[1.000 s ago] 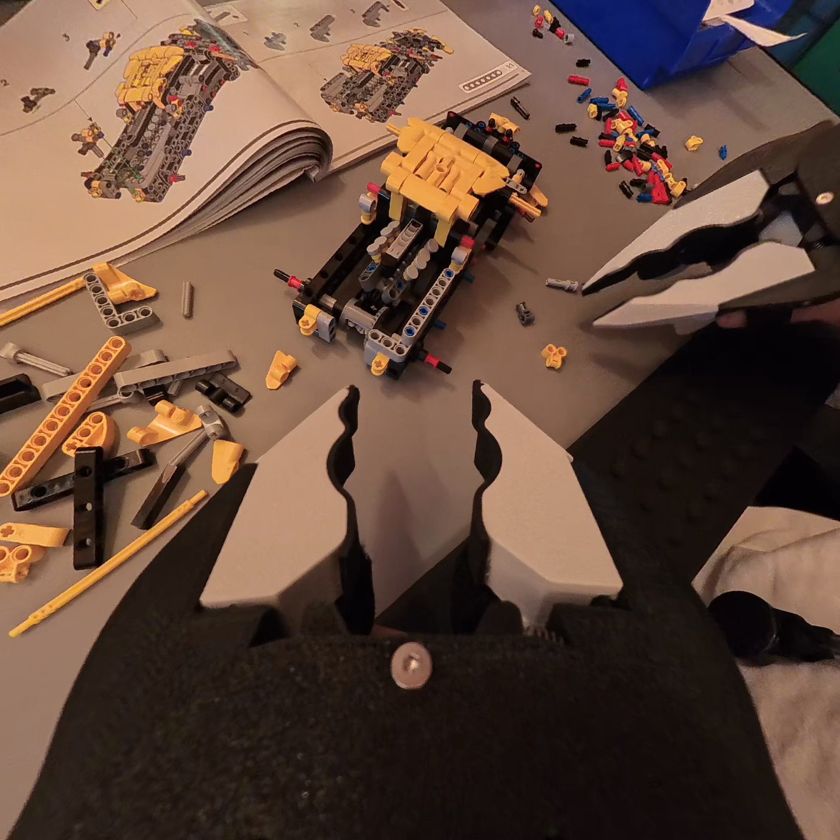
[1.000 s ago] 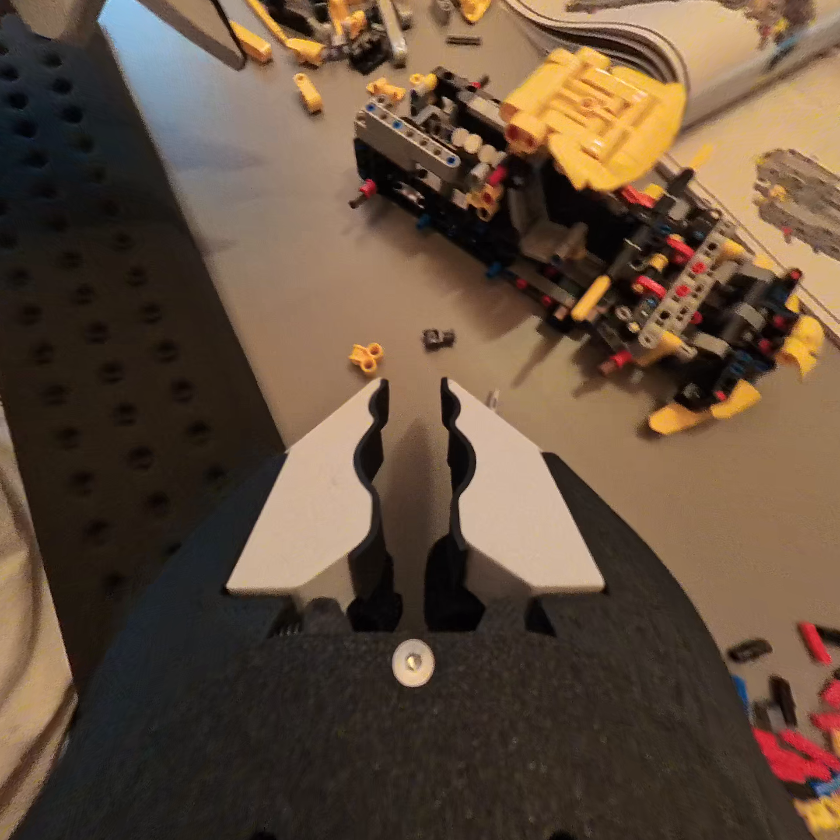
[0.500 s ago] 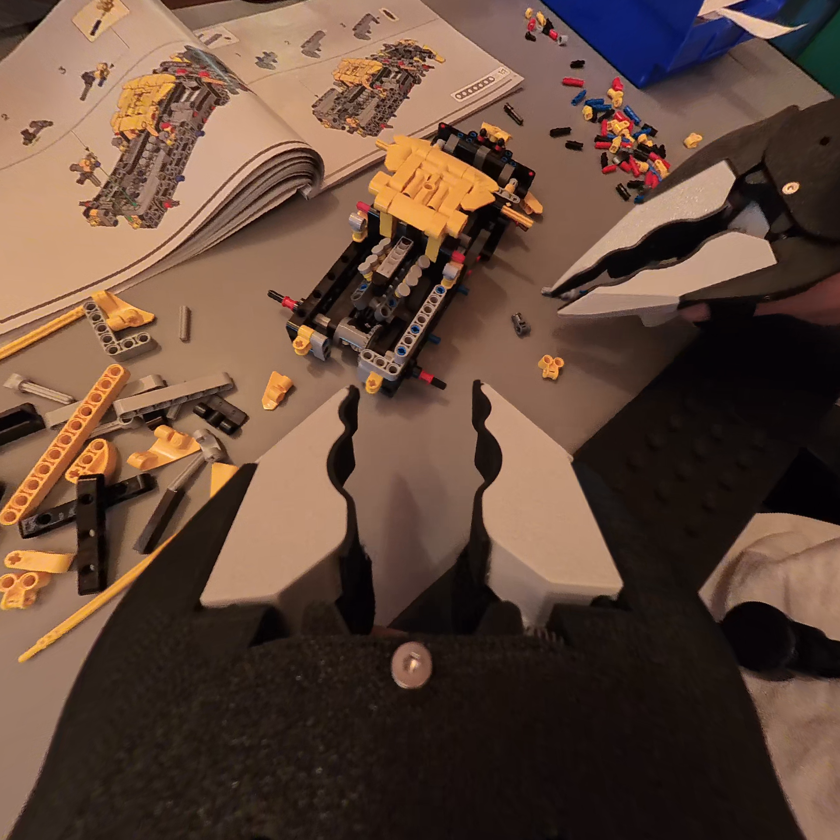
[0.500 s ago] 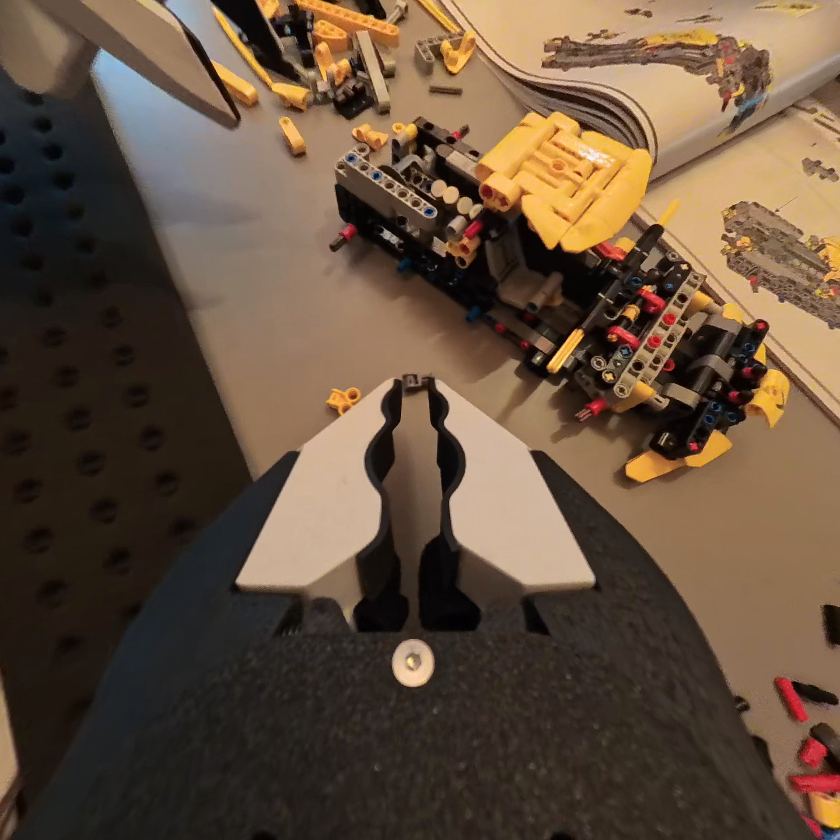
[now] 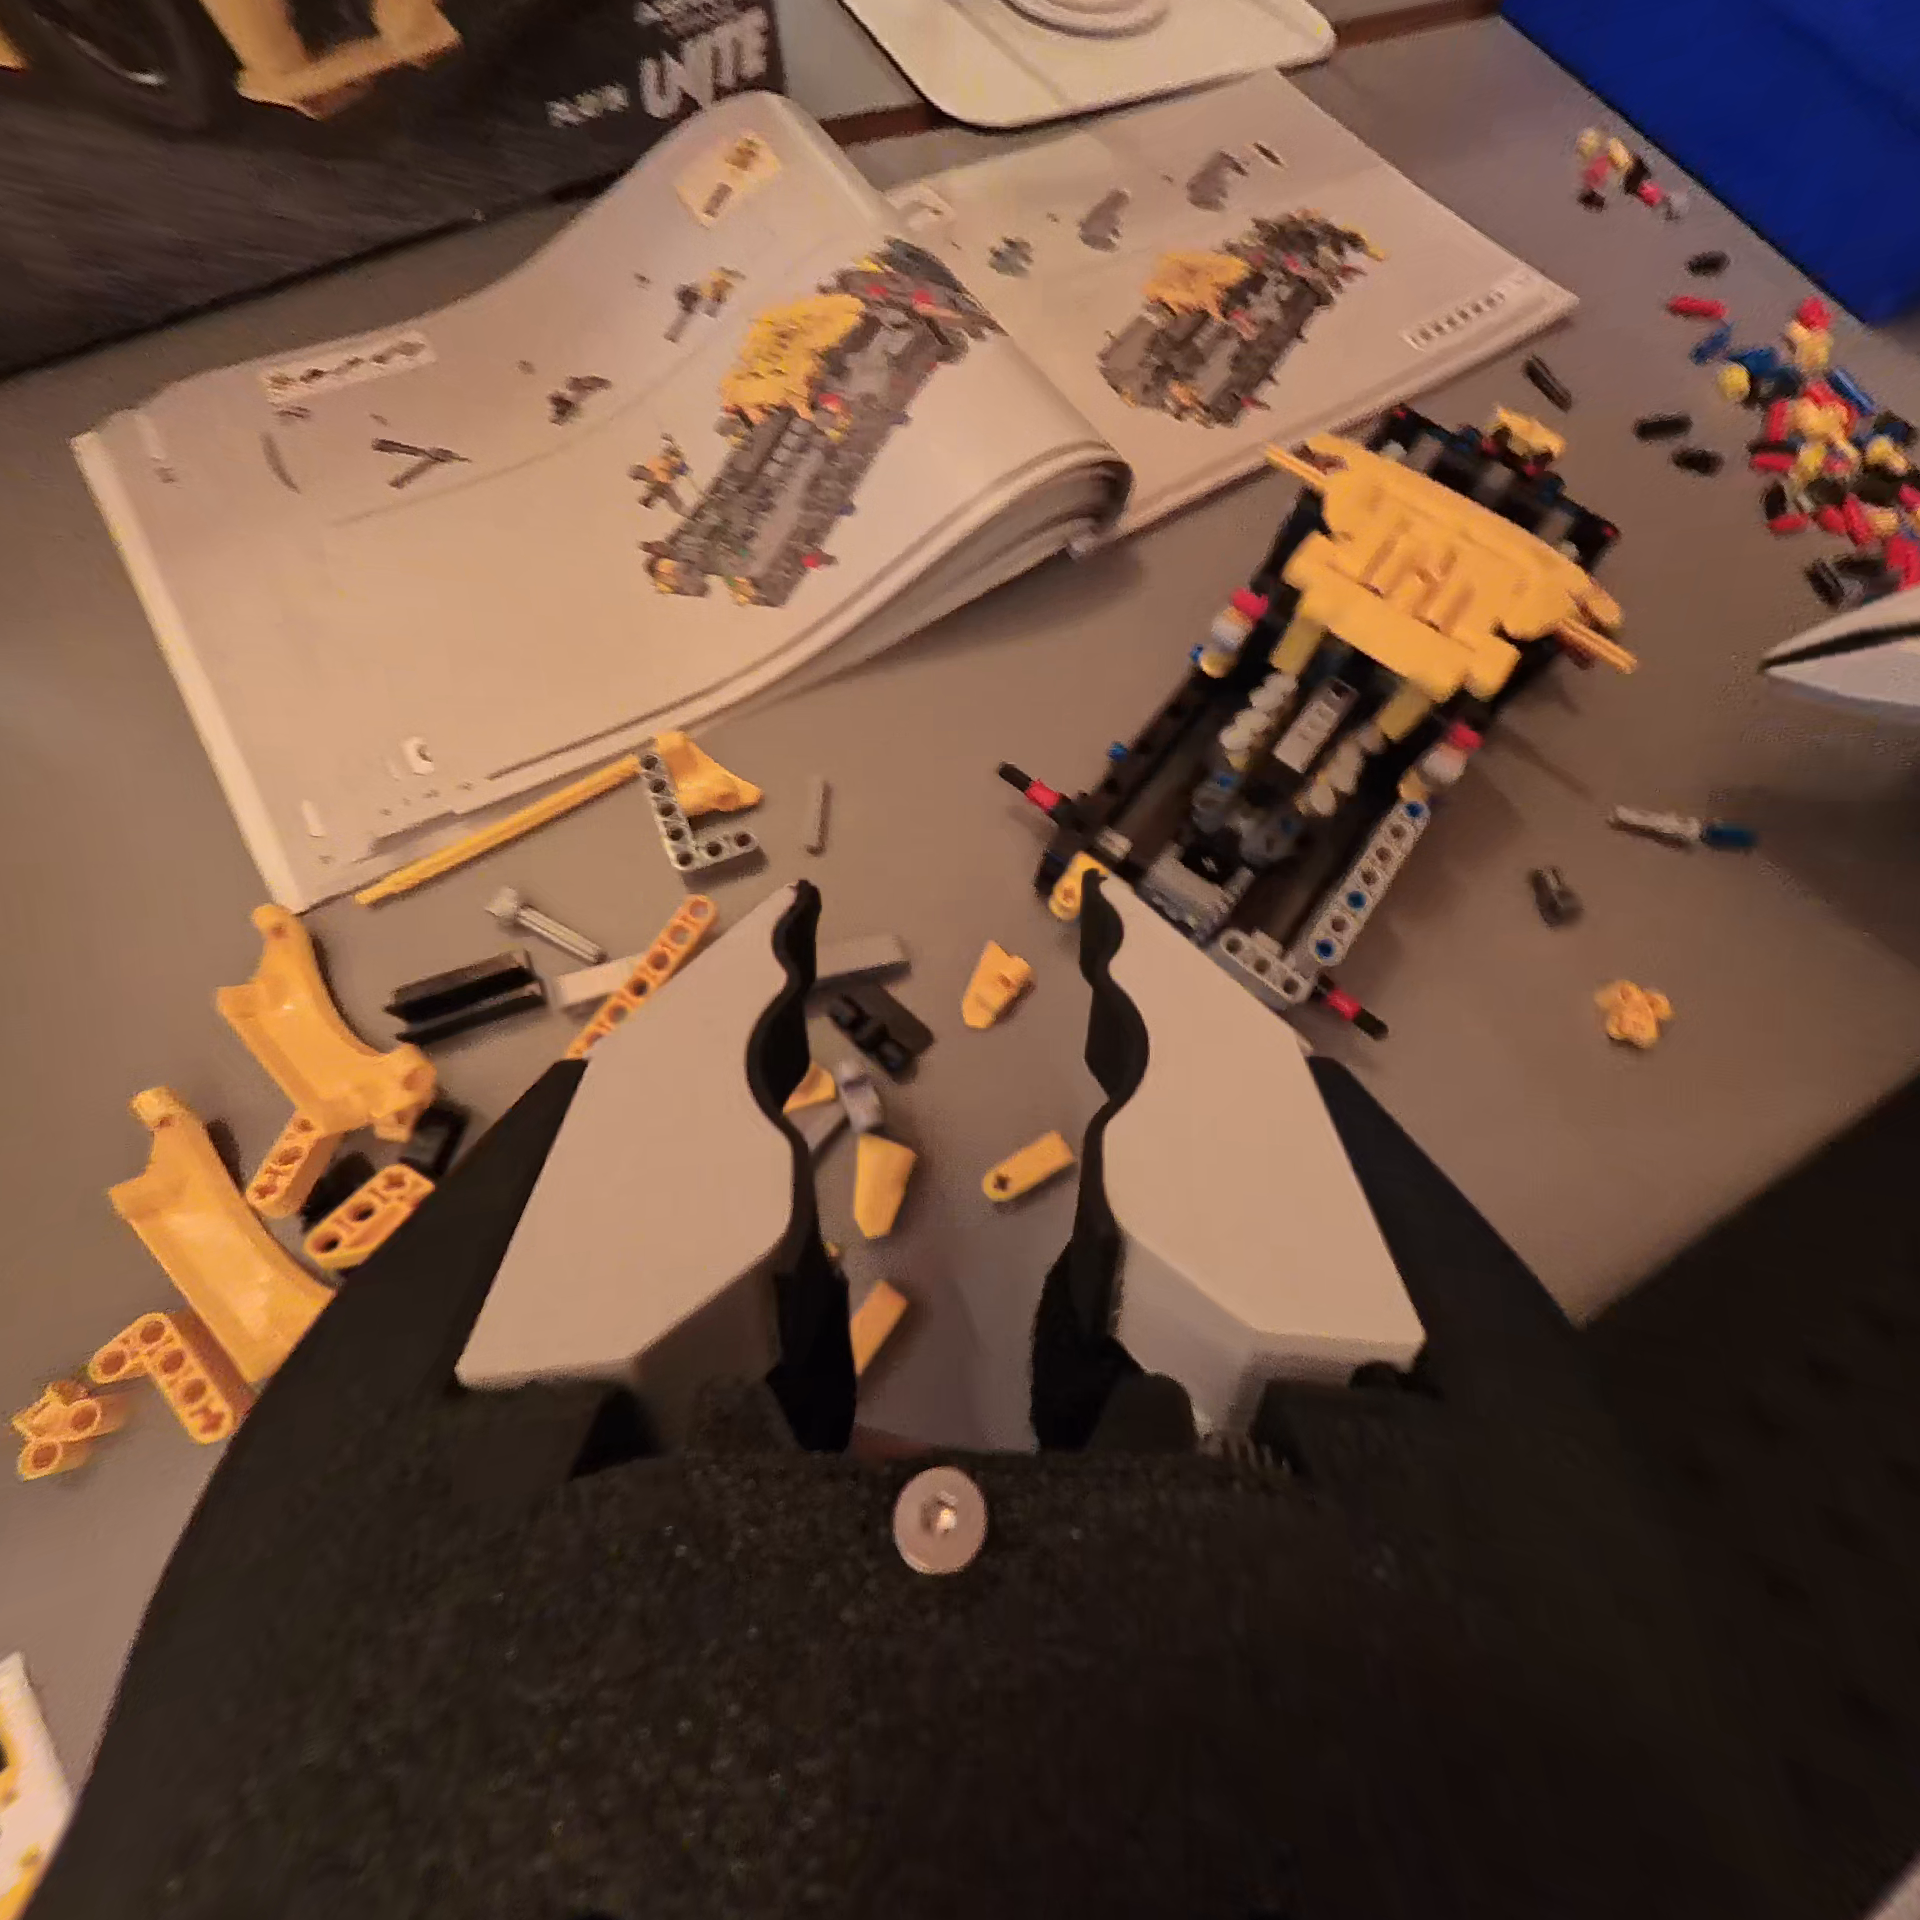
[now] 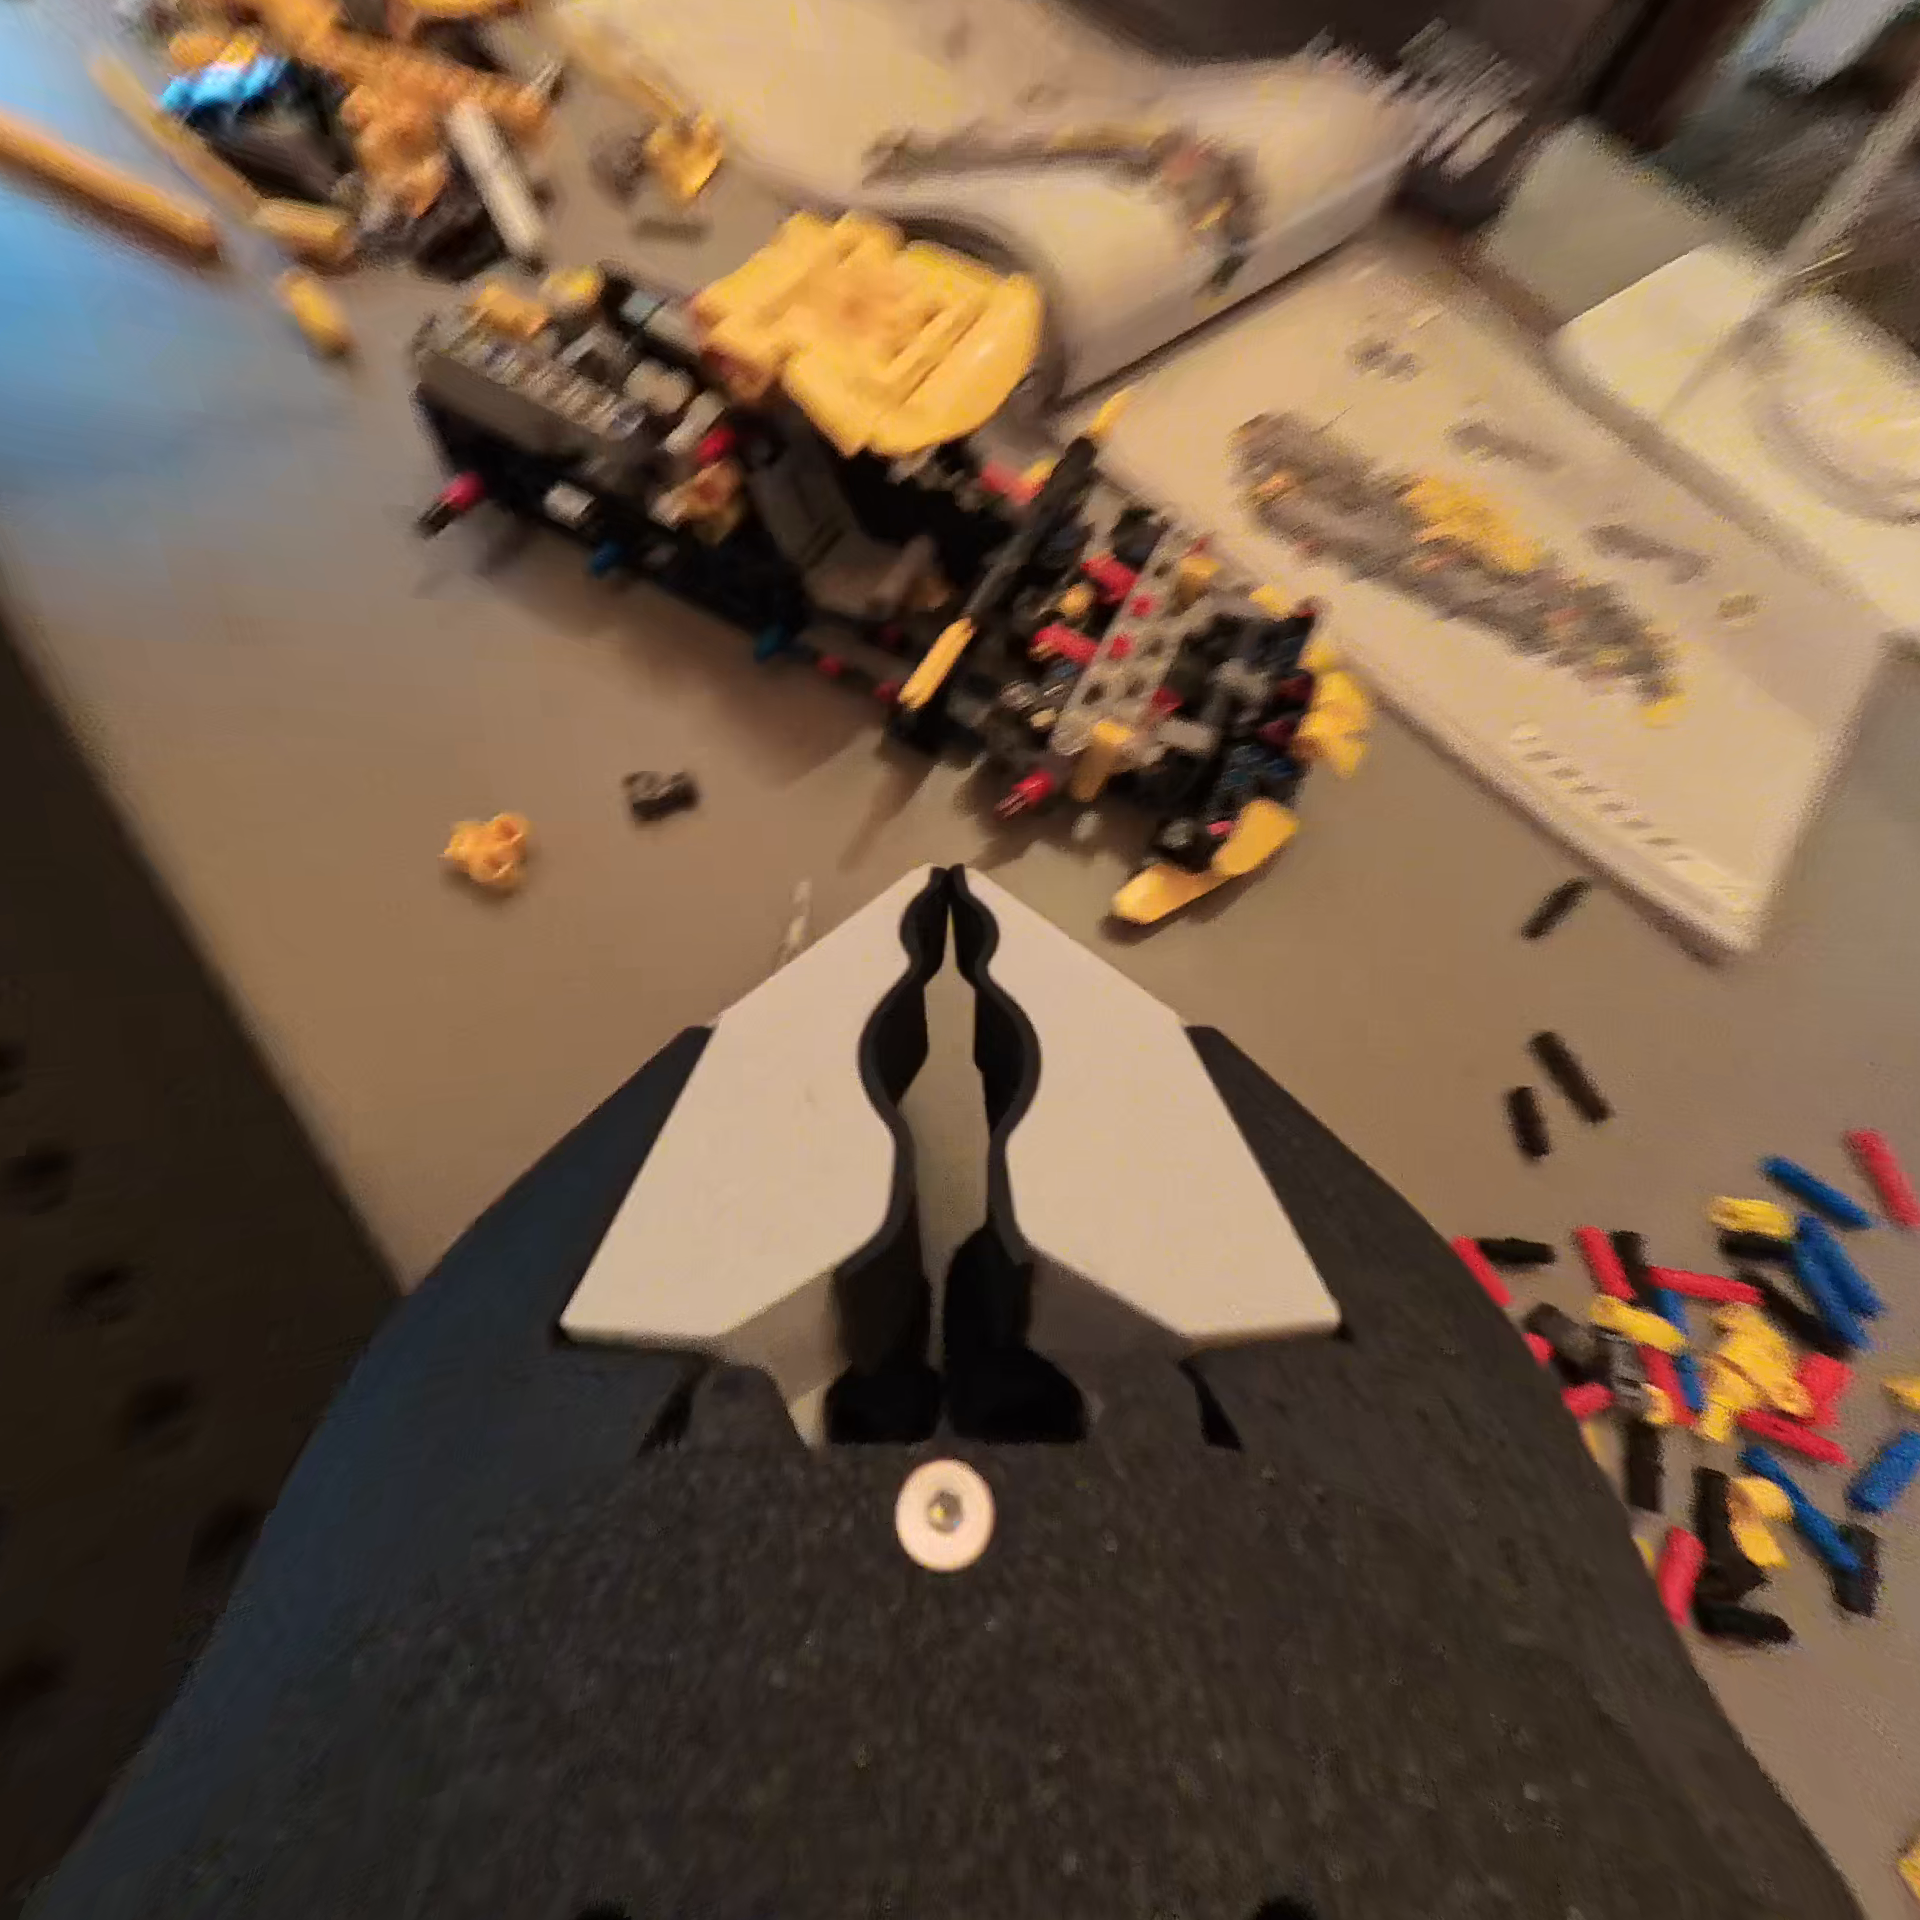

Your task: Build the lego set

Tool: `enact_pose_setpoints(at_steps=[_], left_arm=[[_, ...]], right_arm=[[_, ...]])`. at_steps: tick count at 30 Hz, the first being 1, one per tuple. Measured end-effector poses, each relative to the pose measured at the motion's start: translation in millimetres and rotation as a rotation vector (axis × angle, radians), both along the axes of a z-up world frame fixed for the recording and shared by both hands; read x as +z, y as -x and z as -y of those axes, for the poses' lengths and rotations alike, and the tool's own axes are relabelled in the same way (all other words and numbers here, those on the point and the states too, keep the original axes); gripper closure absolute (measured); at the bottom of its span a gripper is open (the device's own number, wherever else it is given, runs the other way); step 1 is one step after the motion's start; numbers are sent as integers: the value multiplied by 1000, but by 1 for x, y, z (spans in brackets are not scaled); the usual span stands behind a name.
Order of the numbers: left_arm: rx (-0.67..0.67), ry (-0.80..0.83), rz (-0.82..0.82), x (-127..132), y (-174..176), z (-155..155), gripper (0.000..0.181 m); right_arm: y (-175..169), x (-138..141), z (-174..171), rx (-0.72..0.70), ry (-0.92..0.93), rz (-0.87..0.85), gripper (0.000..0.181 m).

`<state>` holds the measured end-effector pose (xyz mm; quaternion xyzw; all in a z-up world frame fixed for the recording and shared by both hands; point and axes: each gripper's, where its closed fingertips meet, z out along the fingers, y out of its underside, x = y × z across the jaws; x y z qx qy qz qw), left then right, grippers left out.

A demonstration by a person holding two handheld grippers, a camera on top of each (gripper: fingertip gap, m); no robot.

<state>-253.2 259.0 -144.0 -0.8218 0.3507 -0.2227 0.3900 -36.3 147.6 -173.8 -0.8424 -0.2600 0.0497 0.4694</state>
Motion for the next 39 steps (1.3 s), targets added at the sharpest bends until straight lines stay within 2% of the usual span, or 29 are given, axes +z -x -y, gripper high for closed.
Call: enact_pose_setpoints(at_steps=[3,8,18,25,30,33,36,39], left_arm=[[45,-11,46,3,5,-19,131],[95,-23,48,0,17,-49,131],[98,-88,49,1,17,-110,130],[90,-53,84,-4,16,-144,130],[73,-45,85,-7,13,-151,130],[45,-29,91,-8,9,-144,130],[22,-19,79,-7,9,-134,130],[10,-6,53,-5,5,-128,130]], right_arm=[[-11,7,-7,-59,-67,-26,181],[-14,16,-9,-66,-138,-23,181],[-20,1,-13,-98,-74,-14,181],[-22,-13,-16,-108,-27,59,181],[-21,-17,-15,-107,-6,59,181],[-16,-14,-13,-78,-13,44,181],[1,-10,-6,17,-9,-6,181],[1,3,-3,15,-76,-14,181]])
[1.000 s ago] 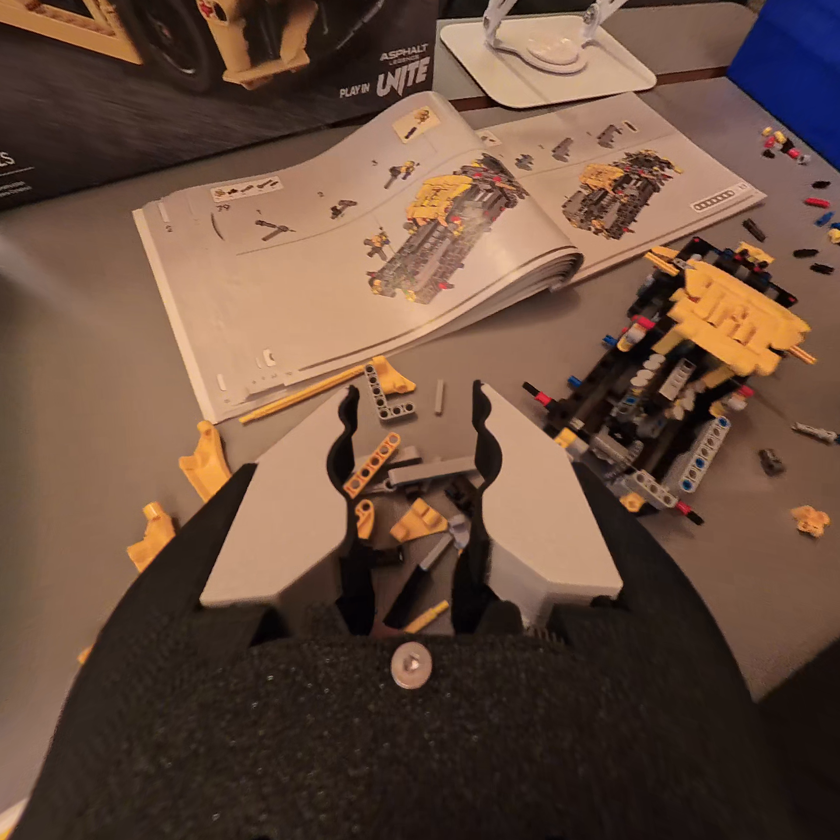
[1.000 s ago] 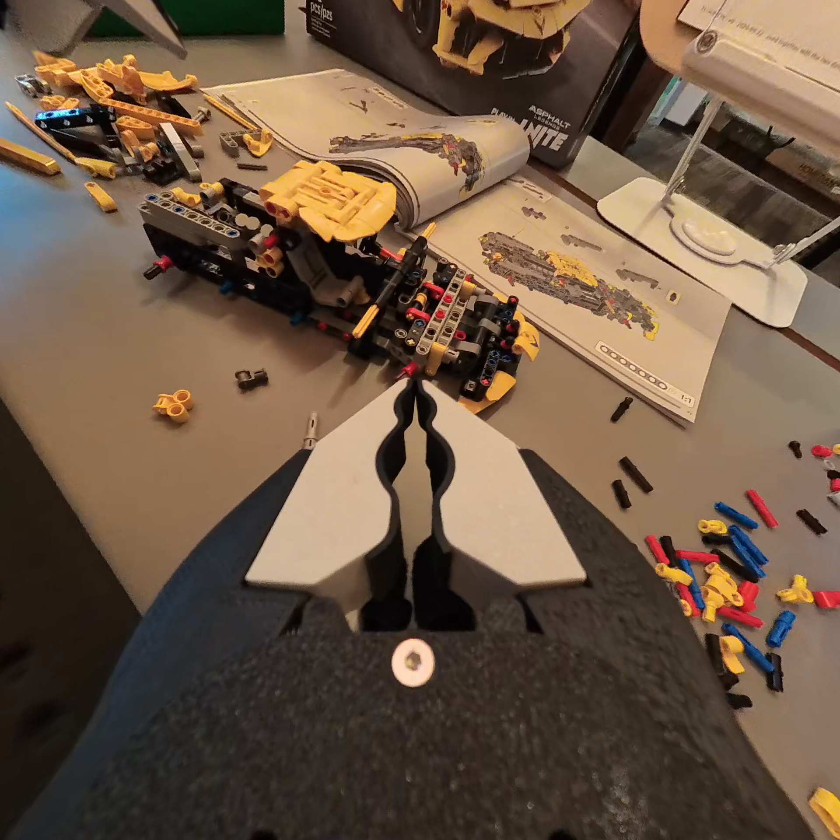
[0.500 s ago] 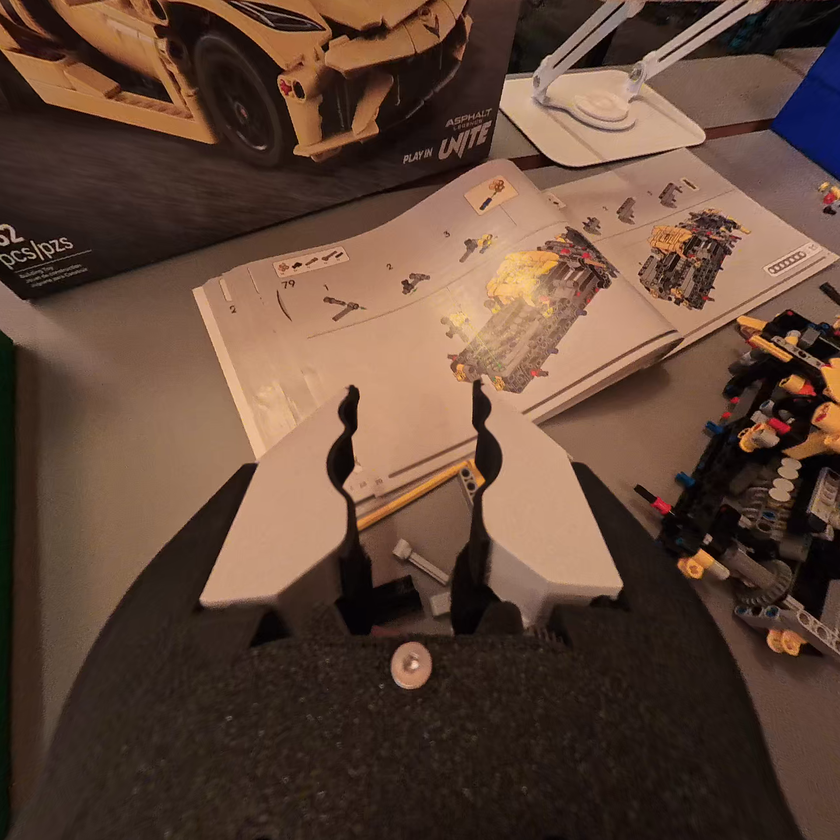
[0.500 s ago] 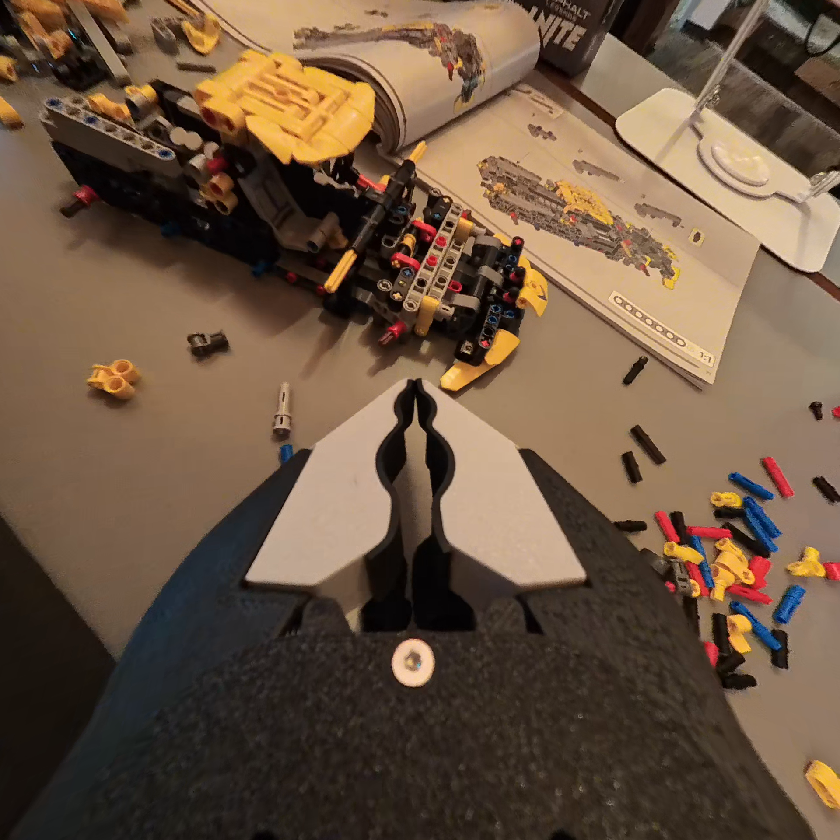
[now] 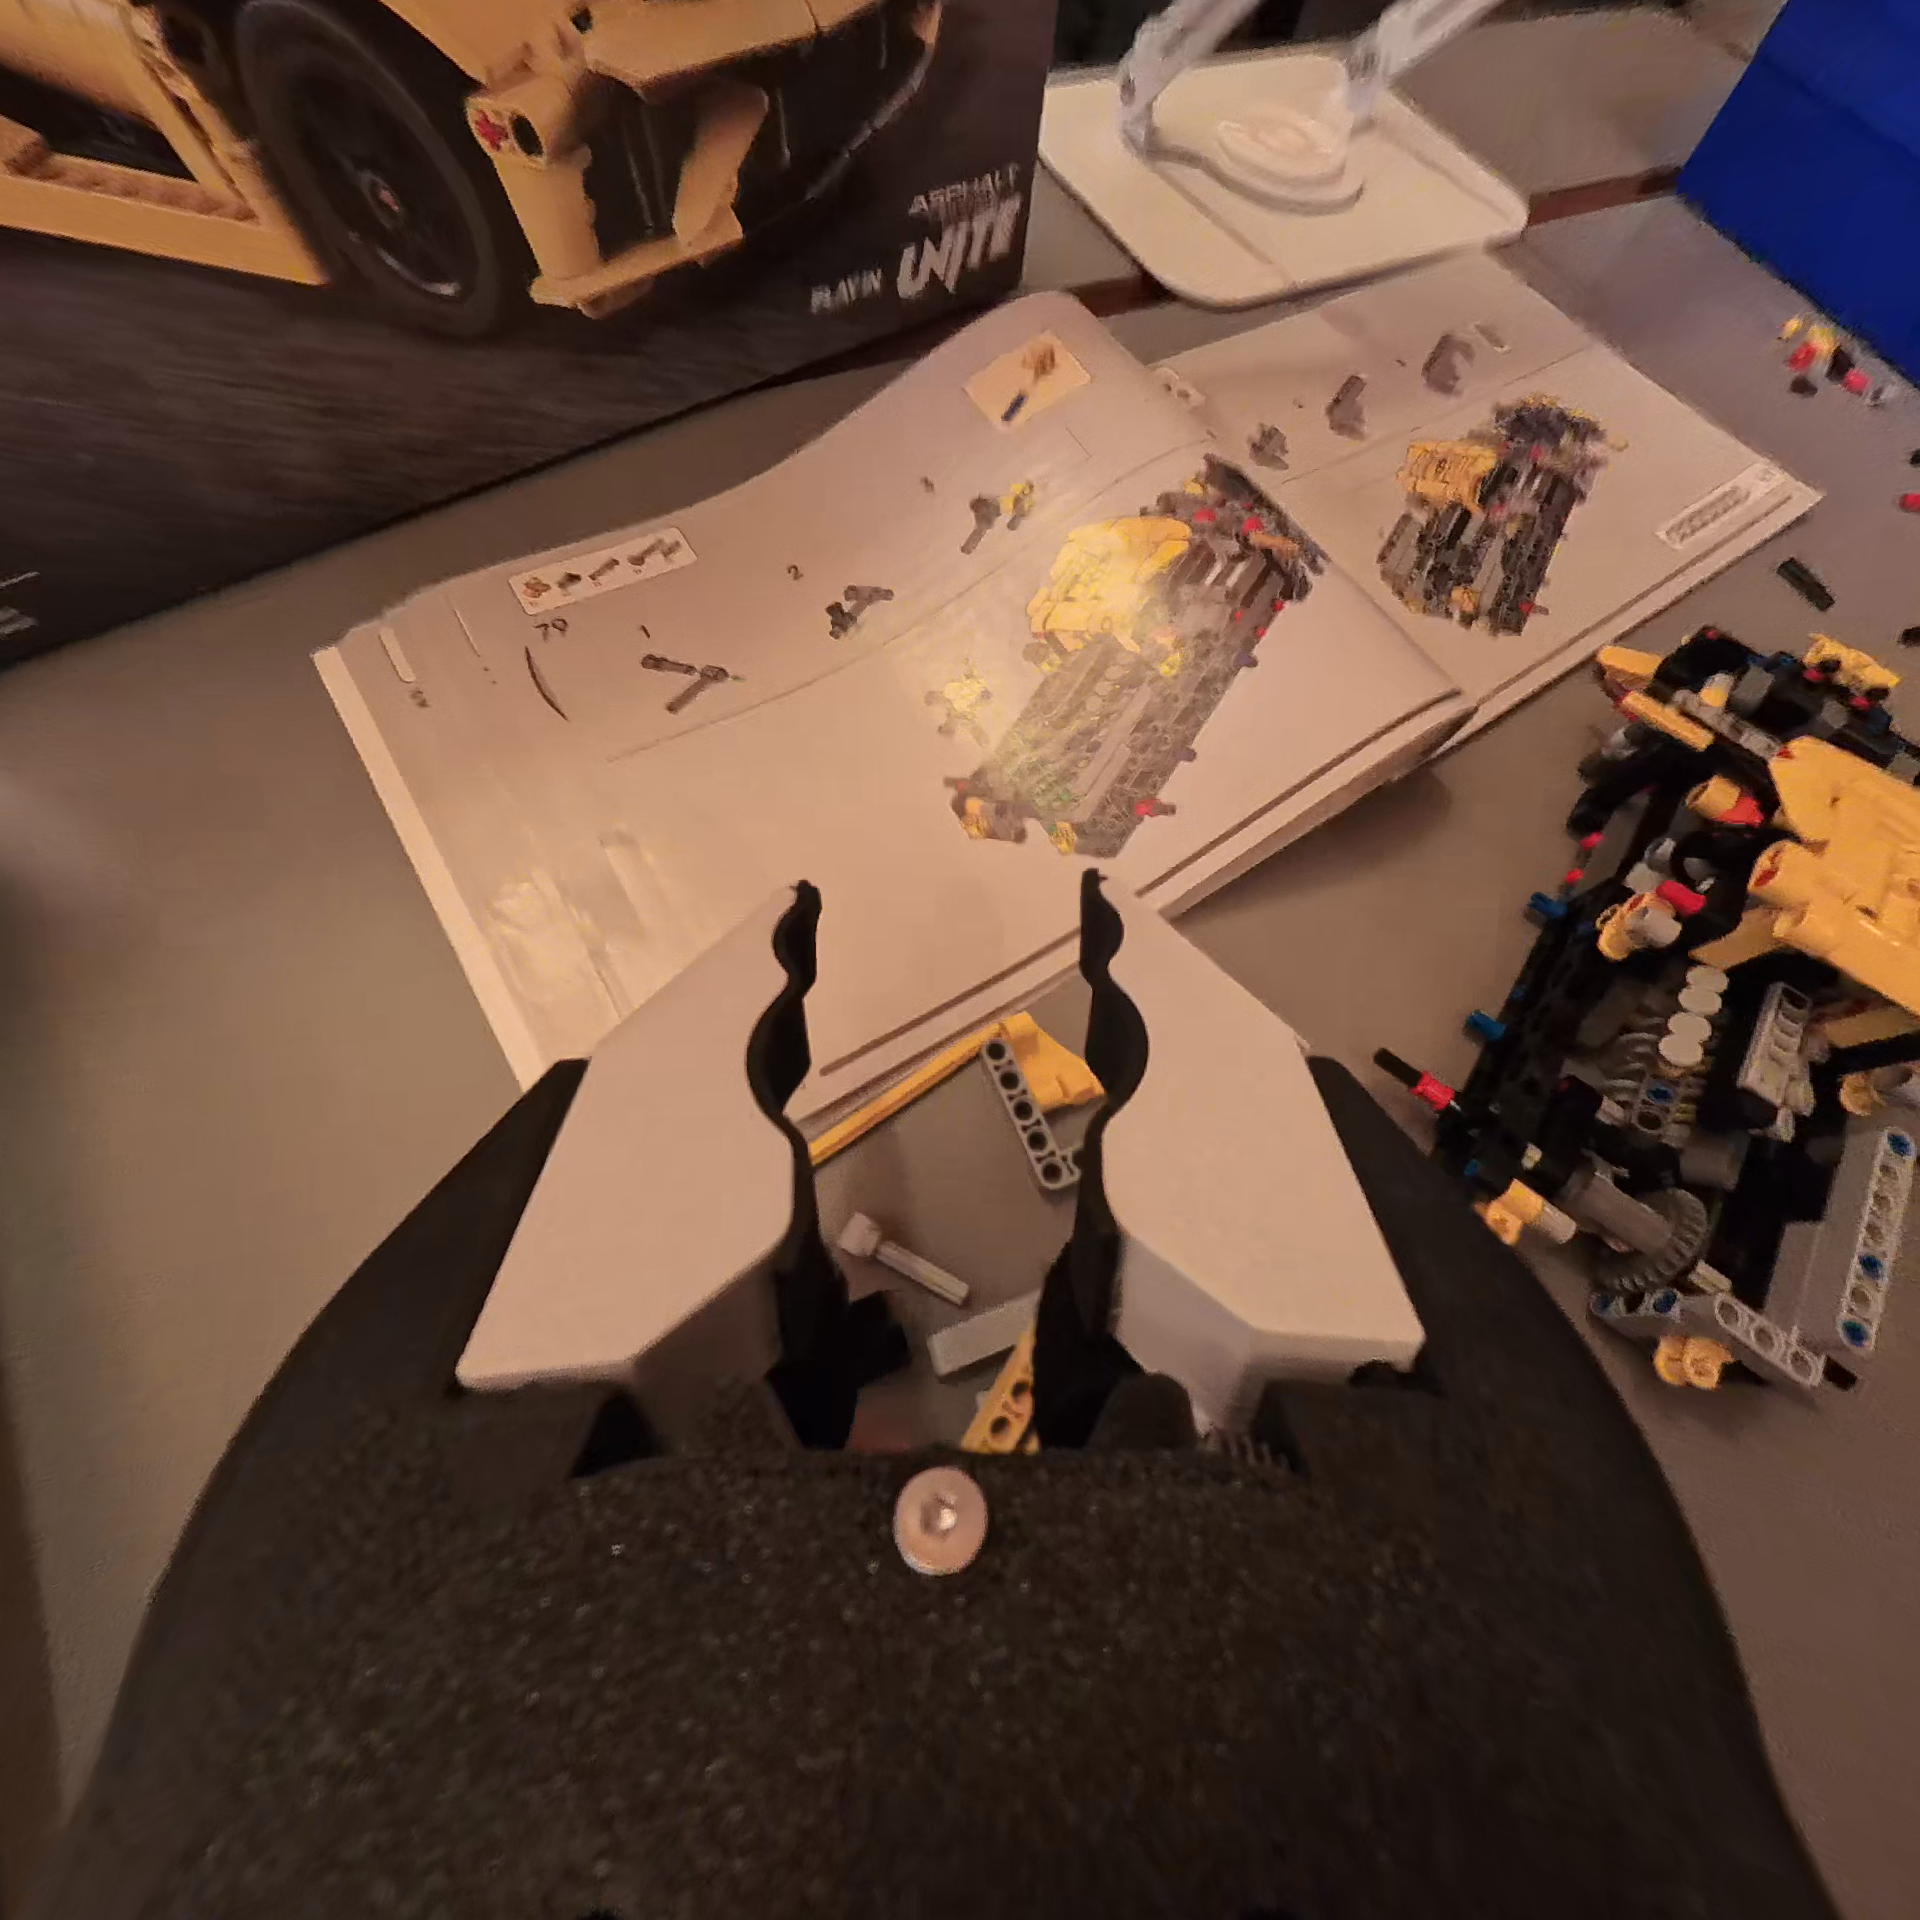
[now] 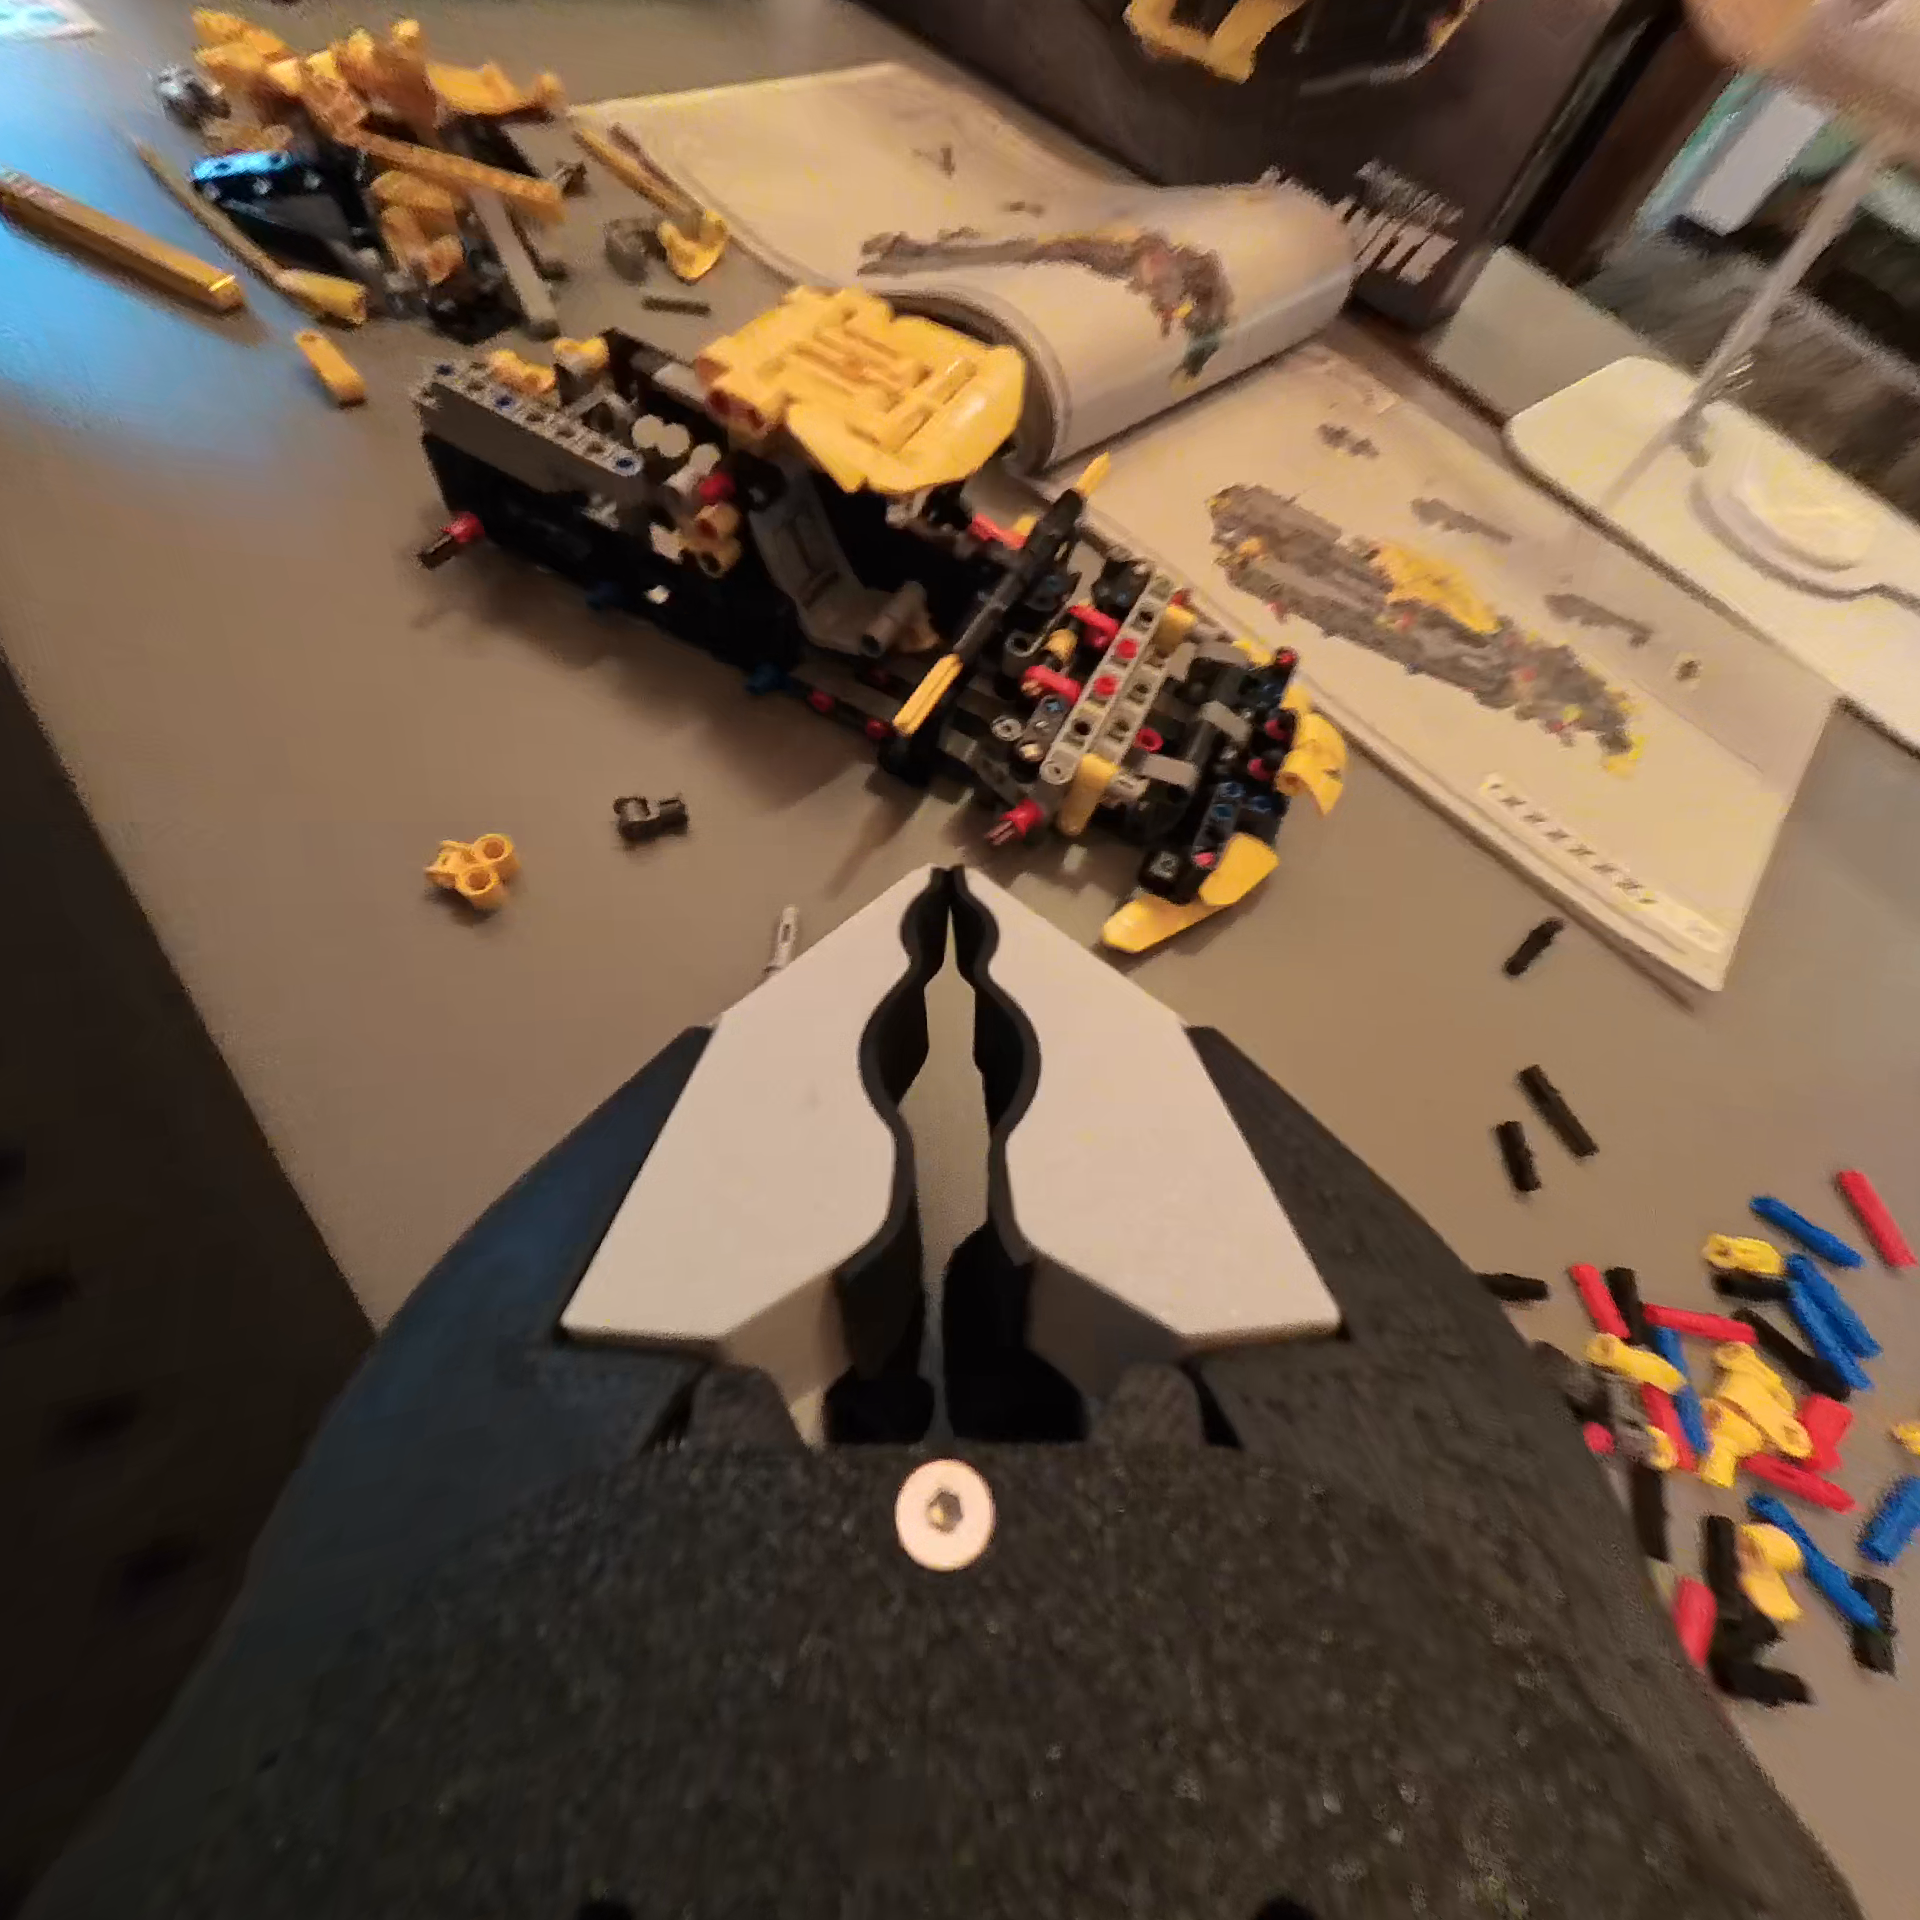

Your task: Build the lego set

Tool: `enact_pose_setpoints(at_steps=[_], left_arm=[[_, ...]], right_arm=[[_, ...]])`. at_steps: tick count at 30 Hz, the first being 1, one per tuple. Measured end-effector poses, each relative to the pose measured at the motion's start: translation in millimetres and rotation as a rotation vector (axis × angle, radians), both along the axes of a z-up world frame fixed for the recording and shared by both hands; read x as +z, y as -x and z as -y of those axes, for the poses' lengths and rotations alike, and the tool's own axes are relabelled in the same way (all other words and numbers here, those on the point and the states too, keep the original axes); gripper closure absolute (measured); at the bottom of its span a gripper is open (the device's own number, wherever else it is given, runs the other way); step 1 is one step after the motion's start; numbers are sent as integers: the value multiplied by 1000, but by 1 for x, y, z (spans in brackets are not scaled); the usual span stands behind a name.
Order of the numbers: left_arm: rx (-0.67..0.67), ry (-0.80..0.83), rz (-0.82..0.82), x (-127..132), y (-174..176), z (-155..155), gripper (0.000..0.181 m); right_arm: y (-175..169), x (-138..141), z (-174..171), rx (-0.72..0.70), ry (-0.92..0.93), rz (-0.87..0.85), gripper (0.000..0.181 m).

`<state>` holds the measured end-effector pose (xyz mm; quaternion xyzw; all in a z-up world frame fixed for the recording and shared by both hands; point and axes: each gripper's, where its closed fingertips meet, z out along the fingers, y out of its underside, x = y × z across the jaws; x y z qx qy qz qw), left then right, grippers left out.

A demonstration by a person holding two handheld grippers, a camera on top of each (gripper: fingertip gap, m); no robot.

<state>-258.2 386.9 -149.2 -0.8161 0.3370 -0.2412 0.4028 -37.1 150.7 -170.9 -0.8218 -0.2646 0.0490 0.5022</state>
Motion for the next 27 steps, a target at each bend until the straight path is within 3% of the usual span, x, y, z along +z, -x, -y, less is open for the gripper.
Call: enact_pose_setpoints(at_steps=[4,8,11,19,22,27], left_arm=[[-15,65,-138,-11,-6,13,130],[-42,14,-140,15,-29,33,130],[-29,-80,-131,35,-45,35,130],[195,-191,-144,51,-53,-37,130],[241,-173,-104,44,-51,-48,130],[247,-179,-94,27,-33,-36,135]], right_arm=[[-24,28,0,-156,-135,15,181],[-72,37,28,-374,-133,59,181],[-110,22,56,-493,-27,88,181],[-218,6,123,-843,8,208,180],[-232,3,144,-874,28,40,171],[-239,6,165,-879,-5,-210,157]])
